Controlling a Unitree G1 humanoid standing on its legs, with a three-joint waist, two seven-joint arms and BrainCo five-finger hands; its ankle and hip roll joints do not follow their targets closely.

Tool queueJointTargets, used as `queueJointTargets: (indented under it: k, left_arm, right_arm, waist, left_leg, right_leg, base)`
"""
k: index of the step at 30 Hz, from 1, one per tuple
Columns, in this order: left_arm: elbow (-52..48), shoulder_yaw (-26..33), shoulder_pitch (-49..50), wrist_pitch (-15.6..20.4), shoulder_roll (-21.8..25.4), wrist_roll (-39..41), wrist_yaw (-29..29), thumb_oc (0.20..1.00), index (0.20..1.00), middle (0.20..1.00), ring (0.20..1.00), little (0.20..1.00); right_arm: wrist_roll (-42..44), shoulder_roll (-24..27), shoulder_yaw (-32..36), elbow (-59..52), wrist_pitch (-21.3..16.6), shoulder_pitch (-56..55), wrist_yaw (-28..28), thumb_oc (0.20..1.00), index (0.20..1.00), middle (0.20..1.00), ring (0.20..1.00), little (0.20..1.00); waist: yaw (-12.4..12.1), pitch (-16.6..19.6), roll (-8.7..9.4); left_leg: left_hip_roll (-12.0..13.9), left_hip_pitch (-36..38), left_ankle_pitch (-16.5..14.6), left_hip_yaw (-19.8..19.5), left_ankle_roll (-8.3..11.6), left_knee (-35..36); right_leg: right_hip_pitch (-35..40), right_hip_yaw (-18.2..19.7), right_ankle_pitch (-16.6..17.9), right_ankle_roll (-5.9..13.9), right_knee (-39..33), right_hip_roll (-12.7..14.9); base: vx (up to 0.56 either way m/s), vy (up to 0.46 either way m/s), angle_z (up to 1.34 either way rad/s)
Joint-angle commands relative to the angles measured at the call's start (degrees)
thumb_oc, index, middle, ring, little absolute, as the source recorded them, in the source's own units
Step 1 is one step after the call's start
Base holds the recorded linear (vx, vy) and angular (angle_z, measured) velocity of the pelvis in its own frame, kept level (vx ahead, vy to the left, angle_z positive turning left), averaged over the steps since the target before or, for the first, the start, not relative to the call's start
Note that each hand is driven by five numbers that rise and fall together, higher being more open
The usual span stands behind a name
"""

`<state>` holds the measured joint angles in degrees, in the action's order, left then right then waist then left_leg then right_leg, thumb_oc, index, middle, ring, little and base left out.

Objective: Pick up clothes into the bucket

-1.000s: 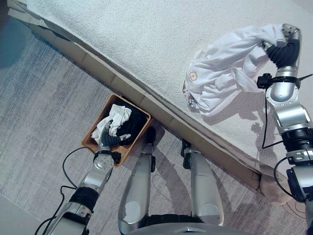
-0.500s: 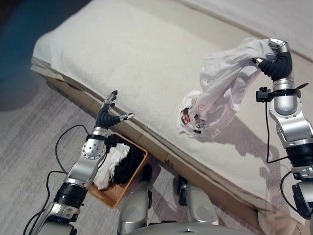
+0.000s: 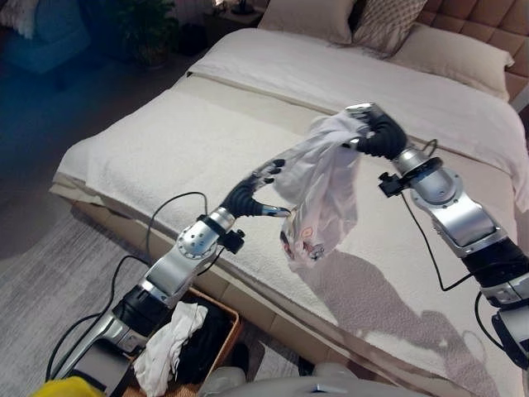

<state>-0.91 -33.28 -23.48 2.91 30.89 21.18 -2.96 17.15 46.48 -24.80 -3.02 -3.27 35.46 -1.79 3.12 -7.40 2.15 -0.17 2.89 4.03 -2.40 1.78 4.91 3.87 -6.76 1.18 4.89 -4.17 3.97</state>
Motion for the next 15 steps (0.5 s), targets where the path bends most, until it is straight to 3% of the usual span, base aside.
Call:
queueJointTargets:
  k: [1,5,15]
  left_arm:
    - [5.4,-2.1,-2.3,0.1,-3.3,3.0,-0.6,1.000,1.000,1.000,1.000,1.000]
    - [5.9,-7.4,-4.3,-1.6,-5.2,7.1,-2.4,1.000,1.000,1.000,1.000,1.000]
    - [3.7,-13.2,-6.0,-3.6,-6.9,11.2,-4.6,1.000,1.000,1.000,1.000,1.000]
  right_arm:
    - [5.7,0.3,0.2,-4.8,-2.8,4.3,-1.1,0.200,0.200,0.200,0.200,0.200]
    - [8.6,-0.6,-0.8,-7.7,-2.9,4.1,-1.7,0.200,0.200,0.200,0.200,0.200]
    - [11.9,-2.3,0.7,-9.5,-3.4,2.2,-1.5,0.200,0.200,0.200,0.200,0.200]
  waist:
    - [-0.4,5.9,1.58]
    - [0.0,6.7,1.10]
    - [0.1,7.3,0.66]
  left_leg:
    - [-1.0,-1.6,-3.9,1.6,-0.86,-2.7]
    - [-1.0,-1.0,-4.0,1.5,-0.89,-2.5]
    - [-1.2,-0.7,-4.1,0.9,-1.07,-2.7]
  right_leg:
    - [-3.4,0.7,0.5,1.44,4.2,0.9]
    - [-2.8,0.5,0.4,1.47,4.2,0.9]
    - [-2.2,-0.1,0.1,1.69,4.5,1.2]
  base:
    - [0.03,-0.004,0.00]
    - [0.00,0.000,0.00]
    - [0.00,0.000,0.00]
